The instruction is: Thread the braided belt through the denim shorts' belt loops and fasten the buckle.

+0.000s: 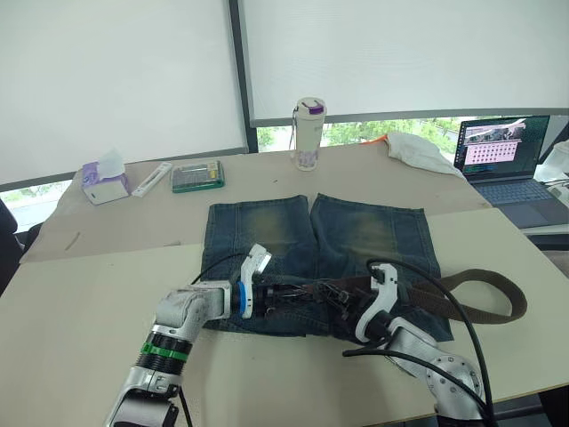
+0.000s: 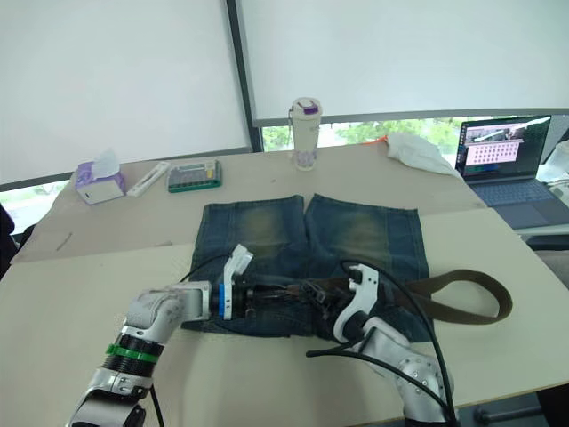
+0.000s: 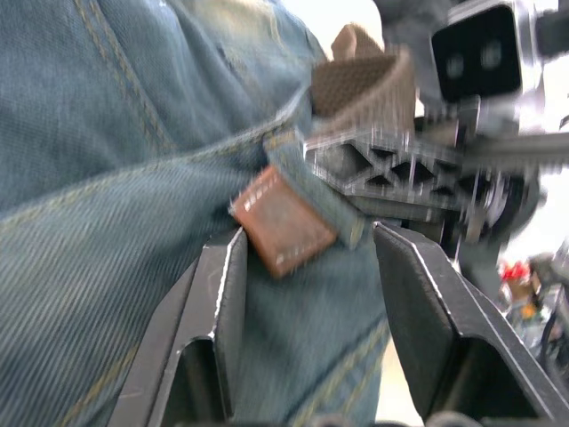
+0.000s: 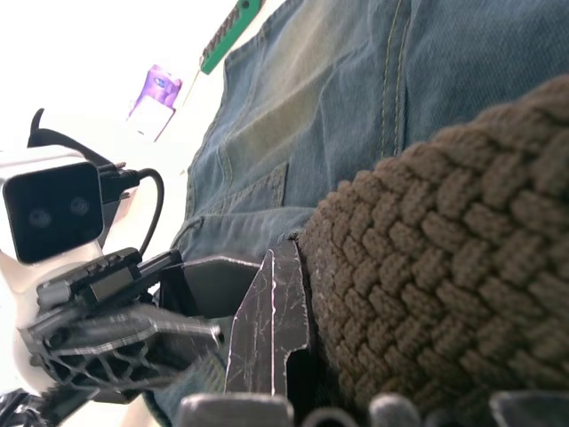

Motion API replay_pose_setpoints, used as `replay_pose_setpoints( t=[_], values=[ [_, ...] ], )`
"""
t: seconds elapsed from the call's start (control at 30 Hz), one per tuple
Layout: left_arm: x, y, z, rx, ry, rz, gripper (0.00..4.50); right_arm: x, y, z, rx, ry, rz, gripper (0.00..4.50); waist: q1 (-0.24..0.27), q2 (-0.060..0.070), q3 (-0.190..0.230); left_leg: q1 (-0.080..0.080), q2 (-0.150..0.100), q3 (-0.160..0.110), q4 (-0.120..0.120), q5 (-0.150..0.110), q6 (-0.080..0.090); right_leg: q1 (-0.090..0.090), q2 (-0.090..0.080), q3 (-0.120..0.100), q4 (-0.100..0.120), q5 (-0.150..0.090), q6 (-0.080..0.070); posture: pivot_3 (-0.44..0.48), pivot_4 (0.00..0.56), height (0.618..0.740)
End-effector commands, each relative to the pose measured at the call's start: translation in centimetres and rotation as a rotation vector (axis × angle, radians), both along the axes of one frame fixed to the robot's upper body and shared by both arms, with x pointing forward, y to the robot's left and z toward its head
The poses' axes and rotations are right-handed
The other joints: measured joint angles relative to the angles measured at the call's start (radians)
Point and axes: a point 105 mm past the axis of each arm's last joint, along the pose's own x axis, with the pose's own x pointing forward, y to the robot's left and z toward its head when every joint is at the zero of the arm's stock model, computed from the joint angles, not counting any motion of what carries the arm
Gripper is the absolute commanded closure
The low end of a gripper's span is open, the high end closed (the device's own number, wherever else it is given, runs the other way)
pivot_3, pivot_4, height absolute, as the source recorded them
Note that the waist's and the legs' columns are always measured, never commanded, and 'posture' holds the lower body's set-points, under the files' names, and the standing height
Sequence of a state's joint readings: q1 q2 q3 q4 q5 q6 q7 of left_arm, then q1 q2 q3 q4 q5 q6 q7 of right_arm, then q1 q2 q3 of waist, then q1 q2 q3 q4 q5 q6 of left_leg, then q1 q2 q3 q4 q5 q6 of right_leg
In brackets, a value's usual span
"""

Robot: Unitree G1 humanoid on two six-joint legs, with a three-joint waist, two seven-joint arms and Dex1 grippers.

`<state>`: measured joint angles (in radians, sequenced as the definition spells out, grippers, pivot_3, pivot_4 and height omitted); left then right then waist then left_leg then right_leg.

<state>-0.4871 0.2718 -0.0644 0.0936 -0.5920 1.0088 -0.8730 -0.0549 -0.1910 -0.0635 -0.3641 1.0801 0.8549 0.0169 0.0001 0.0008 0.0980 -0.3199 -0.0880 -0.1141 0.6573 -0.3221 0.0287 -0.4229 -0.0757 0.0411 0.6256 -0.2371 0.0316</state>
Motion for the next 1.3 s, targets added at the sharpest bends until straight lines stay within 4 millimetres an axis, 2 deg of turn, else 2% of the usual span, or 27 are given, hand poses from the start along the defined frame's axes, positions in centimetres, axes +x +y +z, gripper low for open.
replay_pose_setpoints(
  t=[0.03, 0.23, 0.27, 0.47, 0.6, 0.67, 0.7, 0.8, 0.9, 1.0, 1.07, 1.13, 1.23, 1.3],
  values=[
    [0.2, -0.5, 2.8, -0.069, -0.061, -0.016, 2.15, -0.8, 1.0, 0.7, 0.034, -0.026, 0.055, 4.5, 0.0, 0.0, 0.0, 0.0, 0.0, 0.0, 0.0, 0.0, 0.0, 0.0, 0.0, 0.0, 0.0, 0.0, 0.0, 0.0, 0.15, 0.74],
    [-0.2, -0.5, 2.9, -0.089, -0.044, -0.034, 2.15, -0.9, 1.2, 1.4, 0.055, -0.054, 0.066, 4.5, 0.0, 0.0, 0.0, 0.0, 0.0, 0.0, 0.0, 0.0, 0.0, 0.0, 0.0, 0.0, -0.001, 0.0, 0.0, 0.0, 0.15, 0.74],
    [-0.2, -0.7, 3.0, -0.093, -0.041, -0.036, 2.7, -0.8, 1.2, 1.6, 0.061, -0.063, 0.063, 4.5, 0.0, 0.0, 0.0, 0.0, 0.0, 0.0, 0.0, 0.0, 0.0, 0.0, 0.0, 0.0, -0.001, 0.0, 0.0, 0.0, 0.15, 0.74],
    [-0.1, -1.1, 2.4, -0.074, -0.036, -0.031, 4.47, -1.0, 1.1, 2.3, 0.086, -0.089, 0.06, 4.5, 0.0, 0.0, 0.0, 0.0, 0.0, 0.0, 0.0, 0.0, 0.0, 0.0, 0.0, 0.001, -0.001, 0.0, 0.0, 0.0, 0.15, 0.74],
    [-0.1, -1.4, 2.0, -0.074, -0.023, -0.03, 4.47, -1.5, 0.6, 2.6, 0.04, -0.117, 0.051, 4.5, 0.003, 0.0, 0.0, 0.0, 0.0, 0.0, 0.0, 0.0, 0.0, 0.0, -0.001, 0.0, -0.001, 0.0, 0.0, 0.0, 0.15, 0.74],
    [-0.2, -1.5, 1.9, -0.076, -0.022, -0.033, 4.5, -2.0, -0.4, 2.8, -0.085, -0.148, 0.017, 3.66, 0.006, 0.0, 0.0, -0.001, 0.0, 0.0, 0.0, 0.0, 0.0, 0.0, -0.001, 0.001, -0.001, 0.0, 0.0, 0.0, 0.15, 0.74],
    [-0.2, -1.6, 1.9, -0.077, -0.022, -0.033, 4.5, -2.2, -0.8, 2.8, -0.137, -0.158, 0.01, 3.44, 0.008, 0.0, 0.0, -0.001, -0.001, 0.0, 0.0, 0.0, 0.0, 0.0, -0.001, 0.0, -0.001, 0.0, 0.0, 0.0, 0.15, 0.74],
    [0.2, -1.5, 2.0, -0.087, -0.019, -0.014, 4.5, -4.7, -3.1, 2.3, -0.505, -0.198, 0.025, 2.41, 0.014, 0.001, 0.0, -0.001, -0.001, 0.0, 0.001, 0.0, 0.0, 0.0, -0.001, 0.0, -0.002, 0.0, 0.0, 0.0, 0.15, 0.74],
    [0.5, -1.4, 2.0, -0.089, -0.019, -0.004, 4.5, -7.2, -5.4, 2.5, -0.752, -0.207, 0.003, 2.41, 0.02, 0.0, 0.001, -0.001, -0.002, 0.0, 0.001, 0.0, 0.0, 0.0, 0.0, -0.001, -0.002, -0.002, 0.002, 0.0, 0.15, 0.74],
    [0.6, -1.5, 2.0, -0.093, -0.021, -0.003, 4.5, -8.0, -7.8, 2.9, -0.844, -0.168, -0.111, 2.41, 0.018, -0.004, 0.003, -0.001, -0.001, 0.0, 0.002, 0.0, 0.0, 0.002, -0.001, 0.001, -0.002, -0.002, 0.002, 0.0, 0.15, 0.74],
    [0.6, -1.6, 1.9, -0.096, -0.022, -0.005, 4.5, -8.5, -9.2, 2.7, -0.826, -0.102, -0.158, 2.41, 0.016, -0.006, 0.003, -0.001, -0.001, 0.0, 0.002, 0.0, 0.0, 0.002, -0.001, 0.001, -0.002, -0.002, 0.002, 0.0, 0.15, 0.74],
    [0.5, -1.8, 1.9, -0.097, -0.024, -0.008, 4.5, -8.4, -10.3, 3.0, -0.795, -0.067, -0.203, 2.41, 0.019, -0.007, 0.004, -0.001, -0.001, 0.0, 0.002, 0.0, 0.0, 0.002, -0.001, 0.001, -0.002, -0.002, 0.002, 0.0, 0.15, 0.74],
    [0.4, -2.1, 1.8, -0.097, -0.027, -0.018, 4.5, -7.4, -12.8, 2.6, -0.936, 0.006, -0.216, 2.41, 0.018, -0.008, 0.004, -0.001, -0.002, 0.001, 0.003, 0.0, 0.0, 0.002, -0.001, 0.001, -0.002, -0.001, 0.002, 0.0, 0.15, 0.74],
    [0.4, -2.2, 1.8, -0.096, -0.03, -0.023, 4.5, -6.7, -13.4, 2.2, -0.946, 0.049, -0.195, 2.41, 0.019, -0.008, 0.004, -0.001, -0.002, 0.002, 0.003, 0.0, 0.0, 0.002, -0.001, 0.001, -0.002, -0.001, 0.002, 0.0, 0.15, 0.74]
  ],
)
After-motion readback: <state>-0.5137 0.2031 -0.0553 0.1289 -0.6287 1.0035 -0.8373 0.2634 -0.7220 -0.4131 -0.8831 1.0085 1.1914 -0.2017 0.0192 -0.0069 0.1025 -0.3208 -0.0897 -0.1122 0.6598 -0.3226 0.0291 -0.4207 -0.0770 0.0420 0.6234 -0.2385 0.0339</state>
